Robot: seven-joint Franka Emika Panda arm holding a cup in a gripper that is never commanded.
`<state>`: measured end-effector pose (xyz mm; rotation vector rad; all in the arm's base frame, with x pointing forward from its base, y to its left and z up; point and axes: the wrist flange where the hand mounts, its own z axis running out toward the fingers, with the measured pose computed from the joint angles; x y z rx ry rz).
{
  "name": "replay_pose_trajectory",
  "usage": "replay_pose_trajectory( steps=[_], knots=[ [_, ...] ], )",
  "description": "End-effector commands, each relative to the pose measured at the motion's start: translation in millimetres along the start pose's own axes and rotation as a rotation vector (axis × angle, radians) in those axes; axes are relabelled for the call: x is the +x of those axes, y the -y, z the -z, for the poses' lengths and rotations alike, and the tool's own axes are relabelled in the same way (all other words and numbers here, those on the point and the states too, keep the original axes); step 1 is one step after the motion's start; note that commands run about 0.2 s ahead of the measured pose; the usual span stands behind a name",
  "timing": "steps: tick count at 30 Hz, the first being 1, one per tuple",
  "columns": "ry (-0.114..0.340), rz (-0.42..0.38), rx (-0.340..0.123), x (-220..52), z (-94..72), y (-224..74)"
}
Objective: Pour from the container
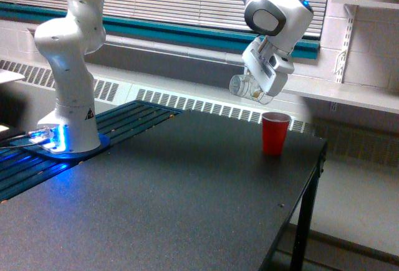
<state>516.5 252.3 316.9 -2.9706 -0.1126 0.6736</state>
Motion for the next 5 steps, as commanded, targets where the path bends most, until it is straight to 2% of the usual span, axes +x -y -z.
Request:
replay_pose_trajectory(
  steps=[1, 5],
  knots=[
    [-0.024, 0.001, 0.020, -3.1, 10.1, 4.8],
    [-0.027, 0.001, 0.023, -4.1, 10.9, 5.3]
  ],
)
